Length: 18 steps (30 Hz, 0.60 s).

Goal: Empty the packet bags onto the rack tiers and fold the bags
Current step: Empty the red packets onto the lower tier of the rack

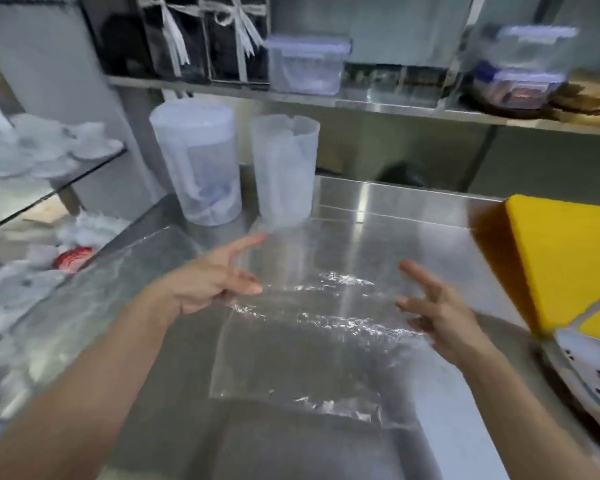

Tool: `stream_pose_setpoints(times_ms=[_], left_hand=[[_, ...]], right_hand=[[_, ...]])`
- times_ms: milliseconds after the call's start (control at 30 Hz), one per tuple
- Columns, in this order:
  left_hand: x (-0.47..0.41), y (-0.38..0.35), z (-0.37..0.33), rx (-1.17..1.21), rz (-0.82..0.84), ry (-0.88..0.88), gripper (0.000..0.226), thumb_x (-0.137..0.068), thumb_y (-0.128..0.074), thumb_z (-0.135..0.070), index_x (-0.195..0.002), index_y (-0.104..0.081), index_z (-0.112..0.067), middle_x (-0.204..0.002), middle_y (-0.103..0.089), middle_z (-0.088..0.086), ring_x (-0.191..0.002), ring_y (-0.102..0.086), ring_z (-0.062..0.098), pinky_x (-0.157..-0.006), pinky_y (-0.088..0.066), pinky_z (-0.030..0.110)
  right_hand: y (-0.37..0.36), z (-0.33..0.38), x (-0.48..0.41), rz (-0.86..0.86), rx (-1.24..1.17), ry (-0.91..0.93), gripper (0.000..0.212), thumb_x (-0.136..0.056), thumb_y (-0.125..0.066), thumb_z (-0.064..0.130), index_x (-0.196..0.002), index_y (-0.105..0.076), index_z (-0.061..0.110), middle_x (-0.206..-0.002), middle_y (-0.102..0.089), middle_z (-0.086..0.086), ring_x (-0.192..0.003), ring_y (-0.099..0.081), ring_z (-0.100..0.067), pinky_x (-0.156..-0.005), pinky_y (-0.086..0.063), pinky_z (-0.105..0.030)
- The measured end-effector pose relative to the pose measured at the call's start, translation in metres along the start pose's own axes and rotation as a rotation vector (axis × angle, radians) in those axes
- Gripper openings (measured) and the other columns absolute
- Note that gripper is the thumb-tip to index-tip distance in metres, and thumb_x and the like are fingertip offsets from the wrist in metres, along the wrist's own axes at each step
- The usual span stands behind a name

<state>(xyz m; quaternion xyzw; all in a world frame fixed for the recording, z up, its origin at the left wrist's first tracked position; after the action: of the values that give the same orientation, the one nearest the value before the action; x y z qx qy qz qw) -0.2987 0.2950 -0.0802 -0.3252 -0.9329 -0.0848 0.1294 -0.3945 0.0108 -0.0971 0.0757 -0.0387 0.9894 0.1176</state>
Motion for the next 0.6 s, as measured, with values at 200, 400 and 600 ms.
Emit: stream_pose_setpoints(times_ms=[200, 400, 600], left_hand=[[0.058, 0.091, 0.018, -0.128, -0.420, -0.054, 0.082, -0.075, -0.062, 0.016, -0.138, -0.037, -0.029, -0.134, -0.046, 0.001, -0.051, -0.054, -0.003, -0.056, -0.048, 0.015], [0.064, 0.131, 0.118, -0.383, -0.514, 0.208, 0.099, -0.068, -0.075, -0.049, -0.147, -0.023, -0.018, -0.148, -0.036, 0.004, -0.135, -0.036, 0.027, -0.111, -0.031, 0.045], [0.054, 0.111, 0.175, -0.958, -0.437, 0.372, 0.088, -0.083, -0.051, -0.057, -0.149, -0.005, -0.022, -0.159, -0.005, -0.003, -0.143, -0.010, 0.033, -0.117, -0.012, 0.047]], right_hand=[[-0.102, -0.025, -0.035, 0.161, 0.164, -0.038, 0.069, -0.078, -0.059, -0.012, -0.135, -0.039, 0.021, -0.044, -0.056, 0.006, -0.029, -0.039, -0.005, -0.031, -0.027, -0.014], [-0.161, -0.086, -0.063, 0.246, 0.695, -0.060, 0.081, -0.077, -0.070, 0.012, -0.143, -0.024, 0.009, -0.128, -0.044, -0.014, -0.094, -0.055, -0.016, -0.073, -0.043, -0.023], [-0.169, -0.124, -0.059, 0.189, 1.311, -0.016, 0.073, -0.086, -0.049, 0.052, -0.141, -0.025, 0.011, -0.151, -0.023, -0.007, -0.133, -0.027, -0.032, -0.109, -0.022, -0.037]])
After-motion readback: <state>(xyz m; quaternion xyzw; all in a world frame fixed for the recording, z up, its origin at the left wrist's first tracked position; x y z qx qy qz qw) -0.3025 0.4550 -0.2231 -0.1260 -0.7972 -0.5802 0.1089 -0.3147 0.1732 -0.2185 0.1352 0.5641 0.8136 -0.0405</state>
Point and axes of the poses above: each hand's wrist, its own x-axis away from the middle knuckle, its own y-axis out of the back of the hand, z = x × y, the point moved 8 cm from there along -x, towards the middle knuckle
